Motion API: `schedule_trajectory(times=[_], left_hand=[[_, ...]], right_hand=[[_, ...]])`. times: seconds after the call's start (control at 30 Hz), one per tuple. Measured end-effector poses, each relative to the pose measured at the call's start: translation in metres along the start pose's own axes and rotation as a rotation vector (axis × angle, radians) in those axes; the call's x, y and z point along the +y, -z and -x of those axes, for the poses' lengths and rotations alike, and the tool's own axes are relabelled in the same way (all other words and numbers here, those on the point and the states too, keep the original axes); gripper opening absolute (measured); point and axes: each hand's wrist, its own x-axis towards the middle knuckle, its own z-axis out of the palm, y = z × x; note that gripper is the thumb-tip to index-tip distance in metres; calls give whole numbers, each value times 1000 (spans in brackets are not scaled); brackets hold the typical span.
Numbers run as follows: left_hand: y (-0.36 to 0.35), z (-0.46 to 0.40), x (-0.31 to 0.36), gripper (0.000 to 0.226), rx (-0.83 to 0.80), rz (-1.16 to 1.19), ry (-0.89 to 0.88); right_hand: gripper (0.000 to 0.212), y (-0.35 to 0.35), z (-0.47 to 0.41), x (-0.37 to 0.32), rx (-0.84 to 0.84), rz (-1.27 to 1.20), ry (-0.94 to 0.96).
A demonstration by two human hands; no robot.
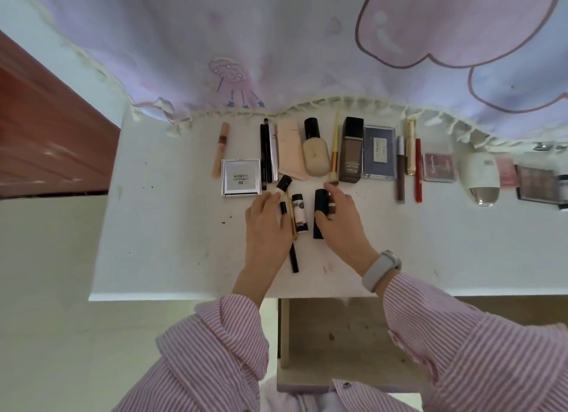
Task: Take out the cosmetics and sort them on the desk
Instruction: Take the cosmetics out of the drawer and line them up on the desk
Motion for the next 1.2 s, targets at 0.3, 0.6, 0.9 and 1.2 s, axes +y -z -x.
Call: schedule_trajectory(times=[0.3,0.6,0.9,1.2], left_hand=[[0,18,-25,69,-110,-167,-127],[5,23,-48,114,-357,-548,-258],[7,22,-48,99,-265,-568,-309],[2,20,-39,79,-107,-542,-270]], right_hand=[[49,0,21,12,-85,446,386],[54,8,22,20,-191,650,477],[50,6,24,25,-147,716,476],[53,7,32,28,-161,678,483]])
